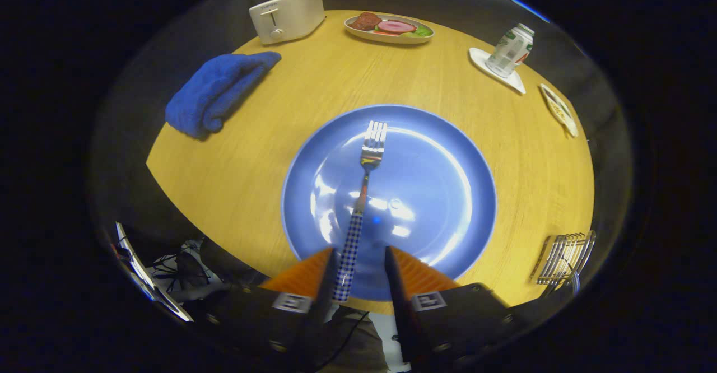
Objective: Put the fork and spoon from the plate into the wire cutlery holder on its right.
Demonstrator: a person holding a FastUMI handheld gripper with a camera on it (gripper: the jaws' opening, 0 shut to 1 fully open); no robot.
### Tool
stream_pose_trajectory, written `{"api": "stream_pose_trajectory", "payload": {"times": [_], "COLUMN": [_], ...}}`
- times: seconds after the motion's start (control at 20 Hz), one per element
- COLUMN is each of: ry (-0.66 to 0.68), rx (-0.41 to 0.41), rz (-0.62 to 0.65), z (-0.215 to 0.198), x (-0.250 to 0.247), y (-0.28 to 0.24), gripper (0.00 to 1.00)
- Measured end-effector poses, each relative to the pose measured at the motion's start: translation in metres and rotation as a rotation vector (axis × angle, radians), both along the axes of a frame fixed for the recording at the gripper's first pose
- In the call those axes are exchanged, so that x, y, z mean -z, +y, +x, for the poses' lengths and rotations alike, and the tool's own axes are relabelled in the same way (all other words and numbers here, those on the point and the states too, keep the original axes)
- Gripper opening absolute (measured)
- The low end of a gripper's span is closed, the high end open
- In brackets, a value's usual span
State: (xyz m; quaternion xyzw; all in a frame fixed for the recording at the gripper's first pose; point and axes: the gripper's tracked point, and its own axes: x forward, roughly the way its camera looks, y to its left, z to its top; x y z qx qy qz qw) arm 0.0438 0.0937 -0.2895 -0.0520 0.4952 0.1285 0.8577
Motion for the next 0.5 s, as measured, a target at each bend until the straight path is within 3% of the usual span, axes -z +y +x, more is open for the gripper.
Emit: {"api": "stream_pose_trajectory", "payload": {"times": [0.05, 0.2, 0.25, 0.5], "ry": [0.017, 0.062, 0.059, 0.078], "rx": [-0.007, -0.01, -0.019, -0.055], "rz": [-0.006, -0.013, -0.023, -0.054], "z": [-0.01, -0.013, -0.013, -0.017], "x": [-0.018, 0.004, -0.014, -0.024], "y": [-0.003, -0.004, -0.009, -0.024], "gripper": [0.19, 0.18, 0.04, 0.04]}}
